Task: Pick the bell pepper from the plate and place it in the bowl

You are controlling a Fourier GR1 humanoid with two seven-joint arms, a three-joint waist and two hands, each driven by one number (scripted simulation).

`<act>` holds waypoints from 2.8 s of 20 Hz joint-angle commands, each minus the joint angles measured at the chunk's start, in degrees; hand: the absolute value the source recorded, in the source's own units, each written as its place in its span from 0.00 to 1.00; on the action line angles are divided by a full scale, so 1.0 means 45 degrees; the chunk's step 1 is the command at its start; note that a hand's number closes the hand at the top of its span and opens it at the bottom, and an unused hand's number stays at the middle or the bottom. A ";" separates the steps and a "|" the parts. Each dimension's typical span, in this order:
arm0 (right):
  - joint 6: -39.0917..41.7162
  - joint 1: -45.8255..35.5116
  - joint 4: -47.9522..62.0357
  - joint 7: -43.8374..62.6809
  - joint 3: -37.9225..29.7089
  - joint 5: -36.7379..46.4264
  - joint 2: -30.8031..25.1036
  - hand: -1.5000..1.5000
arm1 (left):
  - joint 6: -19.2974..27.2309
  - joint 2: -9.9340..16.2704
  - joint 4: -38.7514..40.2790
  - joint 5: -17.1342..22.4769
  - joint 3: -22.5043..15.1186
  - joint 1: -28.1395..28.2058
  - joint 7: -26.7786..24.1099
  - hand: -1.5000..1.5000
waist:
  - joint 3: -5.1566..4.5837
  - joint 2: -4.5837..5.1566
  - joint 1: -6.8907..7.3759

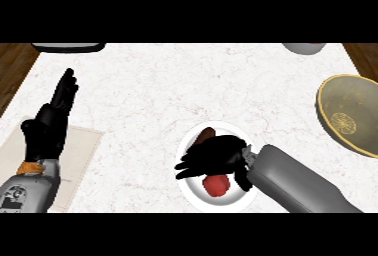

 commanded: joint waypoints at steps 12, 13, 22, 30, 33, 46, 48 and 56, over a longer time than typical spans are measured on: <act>-0.2248 0.1017 0.3044 -0.1623 0.0056 0.3634 0.1894 1.00 | -0.0261 -0.0686 -0.0174 -0.0822 0.0235 0.0087 0.0146 0.50 | 0.0003 0.0017 0.0032; -0.1582 0.0762 0.2660 -0.1873 -0.0076 0.3610 0.2050 1.00 | -0.0391 -0.0566 0.0323 -0.0770 0.0514 -0.0731 0.0497 0.50 | 0.0001 0.0011 -0.0025; -0.3275 0.1151 0.4161 -0.3435 -0.1321 0.4459 0.2967 1.00 | -0.0575 -0.0924 0.0052 -0.1164 0.0564 -0.0356 0.0335 0.50 | 0.0003 0.0015 -0.0016; -0.2593 0.3565 0.3161 0.3194 -0.5497 0.2752 0.3735 1.00 | -0.0313 -0.0697 -0.0321 -0.1045 0.1148 0.0212 0.0538 0.50 | -0.0016 -0.0222 -0.1191; -0.3509 0.4524 0.2467 0.5927 -0.6444 0.2442 0.4042 1.00 | -0.0570 -0.0376 -0.0321 -0.0774 0.1495 0.0456 0.0688 0.50 | -0.0024 -0.0303 -0.1118; -0.8598 0.7835 -0.7230 1.3035 -0.4168 0.0578 0.4078 1.00 | -0.0918 -0.0567 -0.1118 -0.0655 0.1079 0.0847 0.0653 0.50 | -0.0014 -0.0279 -0.0516; -0.8327 0.7424 -0.8653 1.4857 -0.4086 0.1347 0.4079 1.00 | -0.0965 -0.0527 -0.0900 -0.0720 0.1081 0.0631 0.0498 0.50 | -0.0025 -0.0197 -0.0475; -0.8066 0.7987 -1.0188 1.5132 -0.6829 0.2101 0.3463 1.00 | -0.1181 -0.0573 -0.0152 -0.0820 0.1223 -0.0505 0.0559 0.50 | 0.0003 -0.0004 -0.0165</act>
